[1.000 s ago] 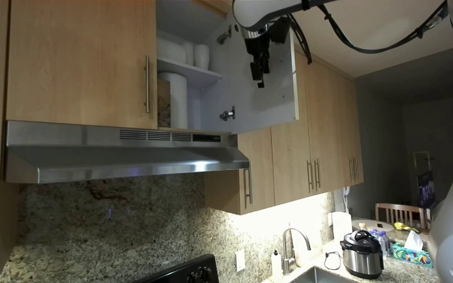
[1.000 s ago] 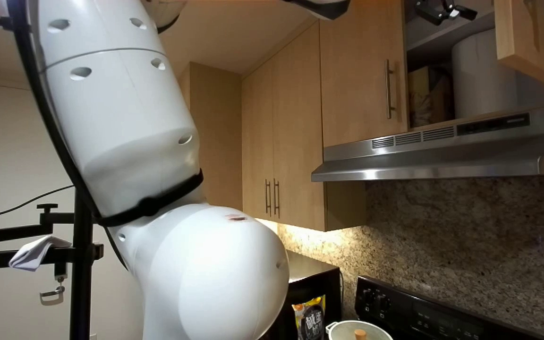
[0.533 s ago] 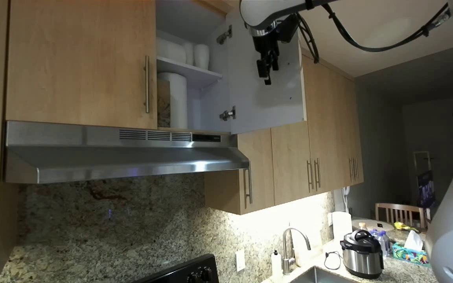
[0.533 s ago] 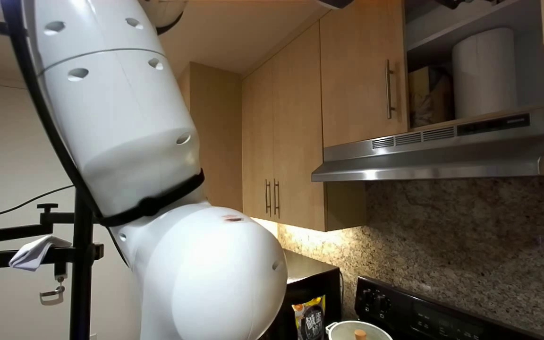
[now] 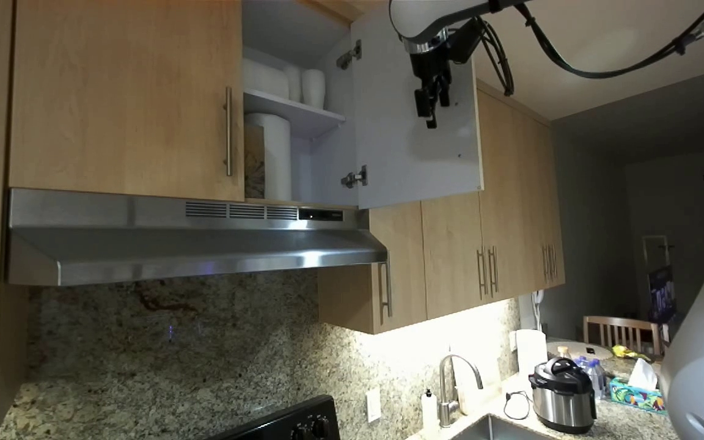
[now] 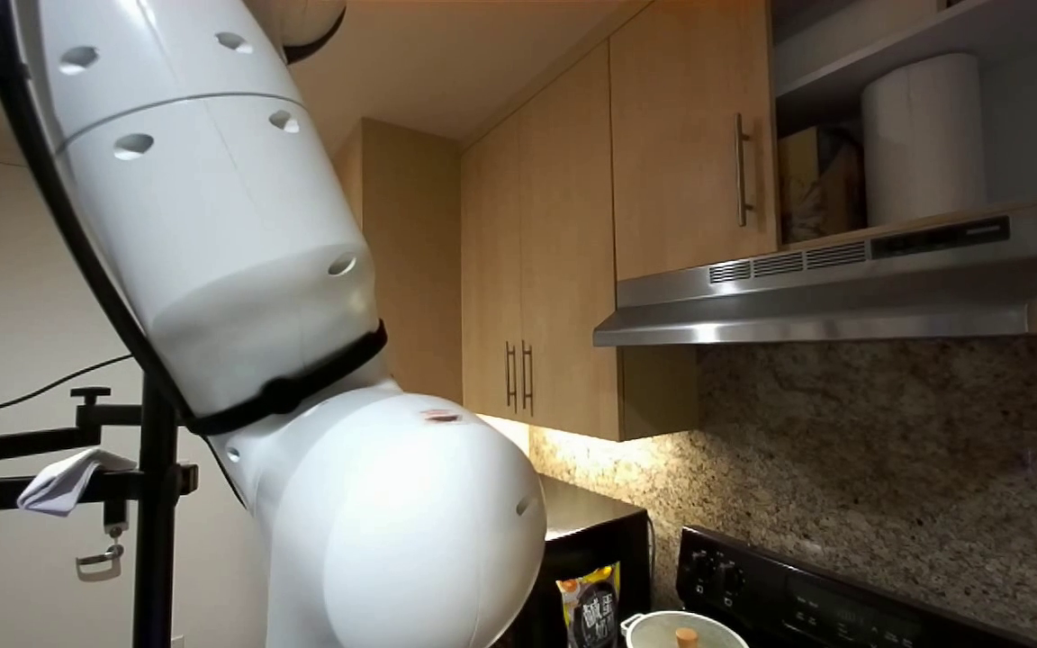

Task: Open and close the right cabinet door on top of the stove

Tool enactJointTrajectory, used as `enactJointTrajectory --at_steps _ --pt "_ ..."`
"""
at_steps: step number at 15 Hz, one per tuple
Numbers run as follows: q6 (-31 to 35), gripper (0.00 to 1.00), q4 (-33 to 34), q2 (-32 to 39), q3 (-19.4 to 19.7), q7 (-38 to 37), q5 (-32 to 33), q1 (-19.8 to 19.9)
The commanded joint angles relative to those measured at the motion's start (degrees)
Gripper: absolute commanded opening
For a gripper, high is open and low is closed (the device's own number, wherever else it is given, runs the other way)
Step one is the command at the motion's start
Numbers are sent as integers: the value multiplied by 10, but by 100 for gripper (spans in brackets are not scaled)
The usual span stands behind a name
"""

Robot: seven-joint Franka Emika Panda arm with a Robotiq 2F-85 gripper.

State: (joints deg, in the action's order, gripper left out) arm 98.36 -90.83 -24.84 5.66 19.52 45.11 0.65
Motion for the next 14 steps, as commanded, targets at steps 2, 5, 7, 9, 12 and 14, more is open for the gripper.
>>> enactJointTrajectory --at_steps 2,5,7,9,12,14 --pt "11 100 -26 -36 -13 -19 -16 1" --pt "6 100 -41 -60 -28 -18 -35 -10" --pt "-9 100 -45 -67 -43 -27 -50 -12" --pt "-18 100 -54 -76 -59 -47 -67 -13" --pt "-29 100 -66 -84 -76 -82 -93 -14" --pt "-46 100 -72 -88 -86 -123 -115 -10"
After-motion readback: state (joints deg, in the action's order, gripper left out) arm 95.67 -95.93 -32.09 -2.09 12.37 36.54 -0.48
